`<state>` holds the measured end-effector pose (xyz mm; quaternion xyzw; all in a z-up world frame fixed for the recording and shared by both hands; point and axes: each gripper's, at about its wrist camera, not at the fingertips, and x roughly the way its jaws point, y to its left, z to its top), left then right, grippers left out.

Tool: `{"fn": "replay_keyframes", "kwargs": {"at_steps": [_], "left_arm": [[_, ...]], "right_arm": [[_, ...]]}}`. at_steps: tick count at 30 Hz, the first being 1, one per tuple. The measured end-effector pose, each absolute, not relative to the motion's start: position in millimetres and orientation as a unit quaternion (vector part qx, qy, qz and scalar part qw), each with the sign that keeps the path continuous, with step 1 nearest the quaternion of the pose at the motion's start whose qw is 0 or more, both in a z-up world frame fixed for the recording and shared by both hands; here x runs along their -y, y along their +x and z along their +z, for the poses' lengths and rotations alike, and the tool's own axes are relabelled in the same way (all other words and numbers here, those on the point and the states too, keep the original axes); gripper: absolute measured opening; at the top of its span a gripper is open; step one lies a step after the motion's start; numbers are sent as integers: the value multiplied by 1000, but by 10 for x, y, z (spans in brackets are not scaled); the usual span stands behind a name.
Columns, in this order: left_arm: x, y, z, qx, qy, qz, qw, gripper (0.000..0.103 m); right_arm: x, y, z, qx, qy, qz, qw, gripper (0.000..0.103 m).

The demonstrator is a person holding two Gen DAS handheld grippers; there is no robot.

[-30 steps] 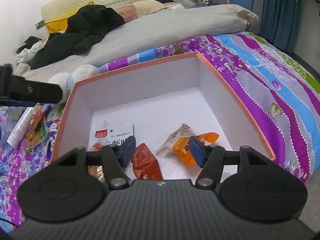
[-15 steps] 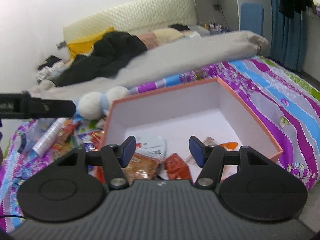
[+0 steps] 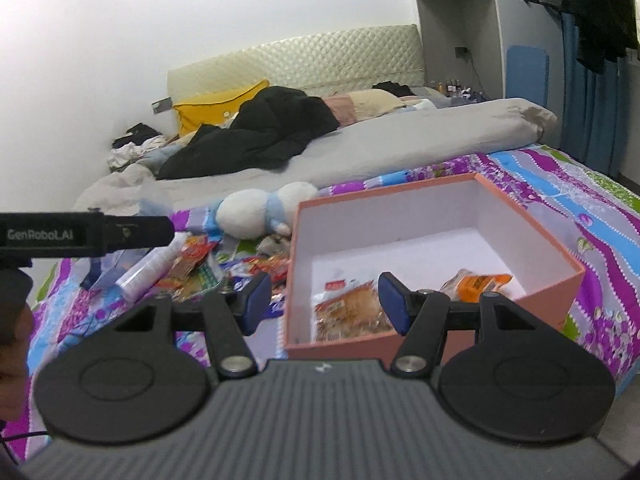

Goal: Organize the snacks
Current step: 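Withdraw both tools from the box toward the snack pile, then reach the left tool to the green-labelled packet while the right tool reaches the blue bag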

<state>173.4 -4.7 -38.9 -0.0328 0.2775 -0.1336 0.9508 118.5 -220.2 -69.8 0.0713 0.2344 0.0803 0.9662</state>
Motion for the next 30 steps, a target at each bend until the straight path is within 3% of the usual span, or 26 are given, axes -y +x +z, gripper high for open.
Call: {"fn": "replay_keyframes", "kwargs": {"at_steps": [19, 30], "left_arm": [[-987, 1016, -1116, -333, -160, -31, 929, 94], [-1317, 1278, -1584, -356, -216, -4, 909, 93]], "right_arm": [[1431, 724, -1053, -253, -2, 149, 956, 62], [1127, 949, -1305, -281, -45, 164, 944, 60]]}}
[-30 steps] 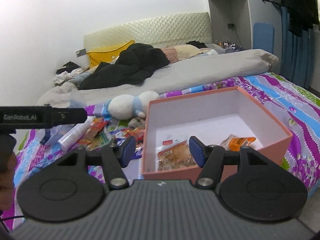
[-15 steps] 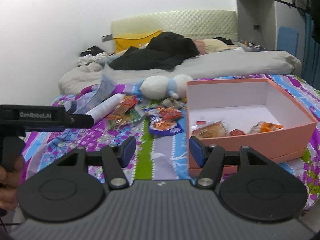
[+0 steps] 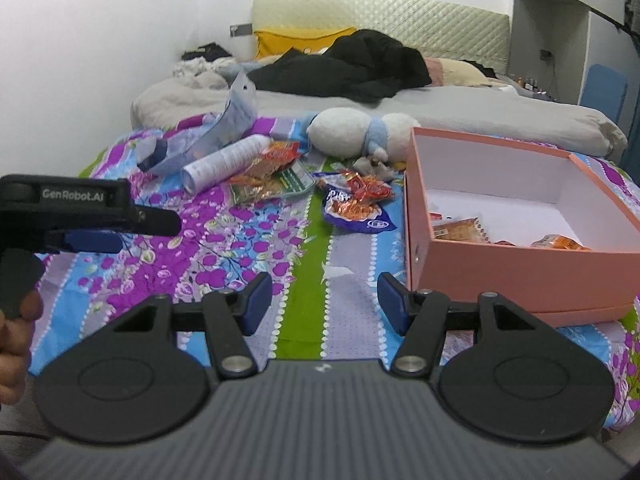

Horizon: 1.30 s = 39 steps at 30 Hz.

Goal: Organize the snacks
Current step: 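Reach the left tool to the green-labelled packet while the right tool reaches the blue bag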

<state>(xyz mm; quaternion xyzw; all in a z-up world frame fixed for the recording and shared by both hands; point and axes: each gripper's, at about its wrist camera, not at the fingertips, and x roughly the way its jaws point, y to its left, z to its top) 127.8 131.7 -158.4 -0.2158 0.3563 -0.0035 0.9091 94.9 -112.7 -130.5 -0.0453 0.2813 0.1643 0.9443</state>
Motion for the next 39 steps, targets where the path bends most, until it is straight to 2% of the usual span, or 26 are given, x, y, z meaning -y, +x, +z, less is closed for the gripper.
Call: {"fn": "replay_keyframes", "kwargs": {"at_steps": [9, 13, 18, 21, 24, 28, 34, 39], "left_arm": [[-1632, 1813, -2011, -363, -249, 9, 898, 91], [-1780, 2094, -2183, -360, -269, 13, 893, 81], [-1924, 2444, -2346, -355, -275, 11, 893, 68], [-1988, 2691, -2439, -356, -267, 0, 895, 66], [-2026, 2892, -2492, -353, -251, -3, 901, 66], [-2130, 3143, -2600, -353, -264, -2, 898, 55], [-2217, 3354, -2708, -341, -288, 3, 895, 44], [-2255, 3461, -2795, -336, -316, 2, 887, 40]], "right_arm": [[856, 1425, -1567, -286, -81, 161, 941, 56], [724, 1671, -1701, -294, -105, 163, 936, 47], [563, 1996, -1891, -296, -141, 162, 931, 46], [458, 2215, -1995, -289, -174, 161, 928, 35], [396, 2430, -2059, -280, -193, 154, 928, 34], [285, 2645, -2149, -272, -219, 161, 923, 34], [179, 2791, -2250, -266, -217, 159, 926, 35], [53, 2822, -2412, -253, -280, 138, 916, 35]]}}
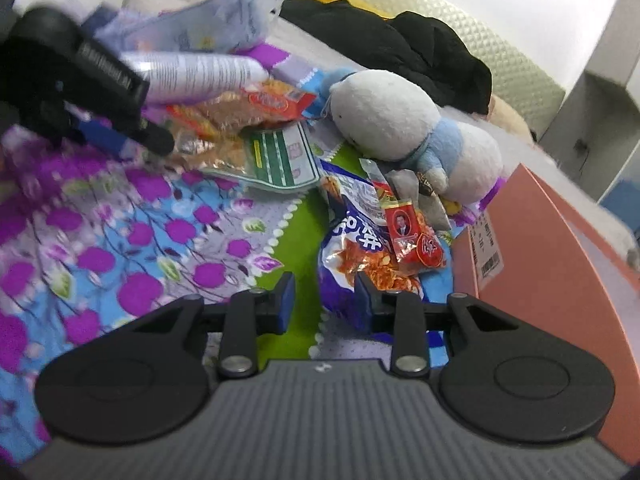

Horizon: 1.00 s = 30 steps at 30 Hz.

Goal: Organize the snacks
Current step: 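Reach the left tool to the green-labelled packet while the right tool reaches the blue bag, then close the left gripper on the green packet while the right gripper grasps the blue bag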

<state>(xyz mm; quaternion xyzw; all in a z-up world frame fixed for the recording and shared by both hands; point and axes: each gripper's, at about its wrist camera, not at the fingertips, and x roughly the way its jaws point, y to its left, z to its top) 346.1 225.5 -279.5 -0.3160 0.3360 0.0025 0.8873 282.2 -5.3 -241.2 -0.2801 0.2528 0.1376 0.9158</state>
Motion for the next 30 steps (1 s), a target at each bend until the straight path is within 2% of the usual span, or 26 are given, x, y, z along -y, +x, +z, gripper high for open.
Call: {"fn": "replay_keyframes", "kwargs": {"at_steps": [3, 5, 6, 16, 30], "left_arm": [[-2307, 3477, -2852, -336, -343, 7, 877, 20], [-2329, 3461, -2866, -333, -355, 6, 873, 17], [-2330, 3442, -2859, -332, -357, 5, 873, 16], [-2231, 3009, -2703, -335, -371, 14, 866, 12], [-2120, 1901, -2478, -339, -373, 47, 863, 11]], "right_arm": [[24, 2837, -2460, -248, -299, 121, 913, 33], [10, 2840, -2459, -247, -308, 113, 912, 12], [14, 2829, -2441, -243, -310, 110, 912, 12], [95, 2447, -2218, -223, -314, 124, 914, 4], [238, 1514, -2016, -231, -324, 172, 901, 3]]}}
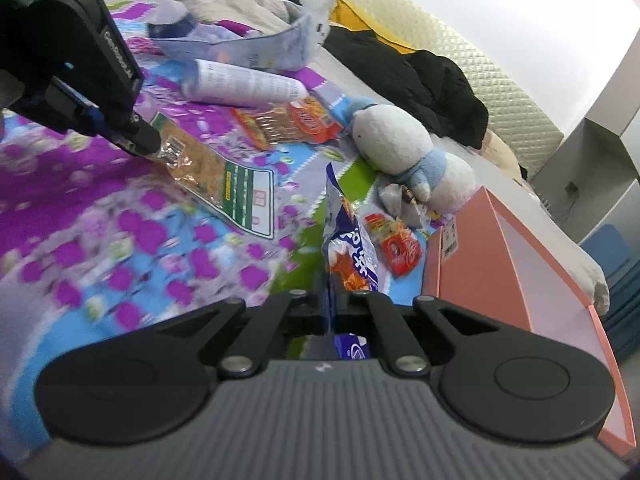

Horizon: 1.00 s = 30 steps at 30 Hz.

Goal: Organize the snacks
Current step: 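Close the left gripper on the green packet while the right gripper grasps the blue bag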

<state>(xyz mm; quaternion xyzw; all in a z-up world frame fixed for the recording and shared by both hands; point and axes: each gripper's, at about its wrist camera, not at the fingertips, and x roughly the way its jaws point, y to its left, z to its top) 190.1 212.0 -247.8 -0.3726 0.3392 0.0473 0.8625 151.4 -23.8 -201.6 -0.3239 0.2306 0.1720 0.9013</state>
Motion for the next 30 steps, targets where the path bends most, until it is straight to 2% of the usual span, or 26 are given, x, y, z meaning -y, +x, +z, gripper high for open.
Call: {"fn": "replay_keyframes", "kwargs": {"at_steps": [9, 16, 23, 24, 26, 27, 28, 30], "left_arm": [[-1959, 1278, -2285, -351, -357, 76, 862, 11], [-1944, 786, -2338, -367, -370, 87, 849, 11], [-1989, 617, -2365, -373, -374, 100, 843, 12], [-2001, 630, -2366, -380, -376, 108, 838, 19], [-2029, 673, -2382, -400, -377, 134, 825, 49], [-2043, 685, -2385, -403, -378, 143, 821, 71], [-2056, 685, -2384, -401, -379, 149, 820, 82], [-2067, 692, -2377, -399, -375, 155, 822, 89]], "right_arm": [[301, 1054, -1888, -264, -310, 203, 890, 3], [361, 727, -1873, -274, -314, 227, 880, 3], [420, 590, -1947, -296, -285, 248, 877, 4], [426, 591, -1948, -301, -278, 249, 878, 6], [424, 614, -1959, -310, -269, 252, 876, 7], [427, 633, -1964, -317, -263, 258, 874, 7], [430, 656, -1969, -323, -256, 261, 873, 9], [443, 674, -1975, -334, -237, 272, 871, 38]]}}
